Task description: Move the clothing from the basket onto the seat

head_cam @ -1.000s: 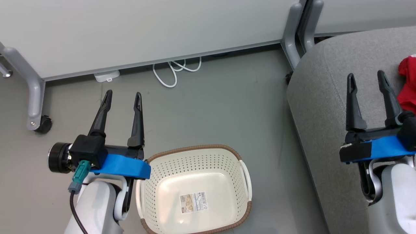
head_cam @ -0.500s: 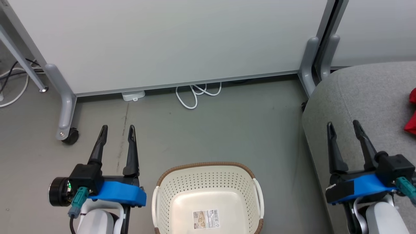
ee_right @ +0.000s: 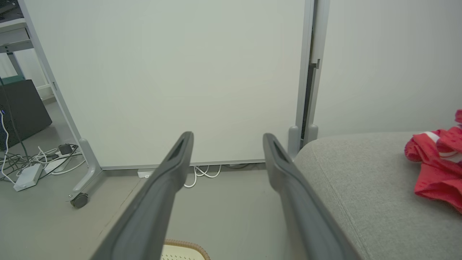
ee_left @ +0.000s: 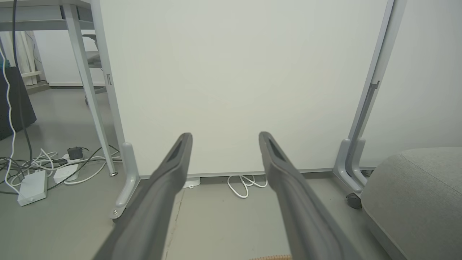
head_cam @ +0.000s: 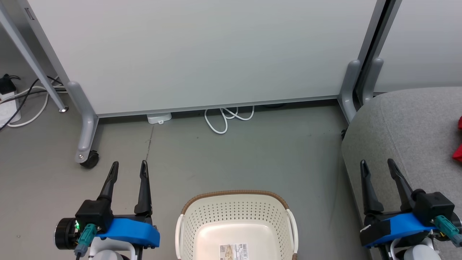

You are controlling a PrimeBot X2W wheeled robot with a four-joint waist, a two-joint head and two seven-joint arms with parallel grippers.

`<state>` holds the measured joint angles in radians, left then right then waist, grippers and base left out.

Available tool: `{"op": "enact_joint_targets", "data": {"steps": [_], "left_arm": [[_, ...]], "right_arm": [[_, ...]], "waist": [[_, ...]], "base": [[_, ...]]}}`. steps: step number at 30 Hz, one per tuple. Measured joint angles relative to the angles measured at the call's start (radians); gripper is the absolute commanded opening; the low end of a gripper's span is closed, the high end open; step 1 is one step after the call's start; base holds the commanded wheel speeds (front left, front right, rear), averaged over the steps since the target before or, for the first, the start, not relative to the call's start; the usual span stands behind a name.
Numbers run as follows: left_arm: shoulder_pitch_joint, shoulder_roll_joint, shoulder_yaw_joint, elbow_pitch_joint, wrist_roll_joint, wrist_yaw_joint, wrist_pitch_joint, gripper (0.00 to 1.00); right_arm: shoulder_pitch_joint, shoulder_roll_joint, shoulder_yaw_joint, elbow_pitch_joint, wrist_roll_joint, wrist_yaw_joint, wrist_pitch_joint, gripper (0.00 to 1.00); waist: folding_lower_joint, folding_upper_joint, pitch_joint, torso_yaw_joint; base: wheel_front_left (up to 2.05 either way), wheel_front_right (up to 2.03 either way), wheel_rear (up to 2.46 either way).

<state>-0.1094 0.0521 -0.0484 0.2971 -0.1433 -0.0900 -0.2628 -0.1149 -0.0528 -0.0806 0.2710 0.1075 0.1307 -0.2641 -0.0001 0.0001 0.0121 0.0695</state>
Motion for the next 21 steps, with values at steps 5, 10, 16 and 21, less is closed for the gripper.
{"op": "enact_joint_targets", "data": {"steps": [5, 10, 16, 21], "left_arm": [[0.002, -0.001, -0.002, 0.008, -0.007, -0.004, 0.000, 1.00], [0.004, 0.000, -0.006, 0.009, -0.013, -0.005, 0.000, 1.00], [0.005, -0.001, -0.009, 0.015, -0.014, -0.005, 0.000, 1.00], [0.006, -0.001, -0.012, 0.020, -0.014, -0.005, 0.000, 0.00]], "right_arm": [[0.005, 0.001, 0.003, 0.006, 0.012, 0.000, 0.000, 1.00], [0.015, 0.001, 0.006, 0.012, 0.026, 0.000, 0.000, 1.00], [0.015, 0.001, 0.007, 0.017, 0.029, 0.000, 0.000, 1.00], [0.016, 0.002, 0.007, 0.022, 0.032, 0.000, 0.000, 0.00]], "waist": [[0.0000, 0.0000, -0.009, 0.005], [0.0001, 0.0000, -0.017, 0.007], [0.0001, 0.0000, -0.020, 0.007], [0.0001, 0.0000, -0.021, 0.008]], "base": [[0.00, 0.00, 0.00], [0.00, 0.00, 0.00], [0.00, 0.00, 0.00], [0.00, 0.00, 0.00]]}}
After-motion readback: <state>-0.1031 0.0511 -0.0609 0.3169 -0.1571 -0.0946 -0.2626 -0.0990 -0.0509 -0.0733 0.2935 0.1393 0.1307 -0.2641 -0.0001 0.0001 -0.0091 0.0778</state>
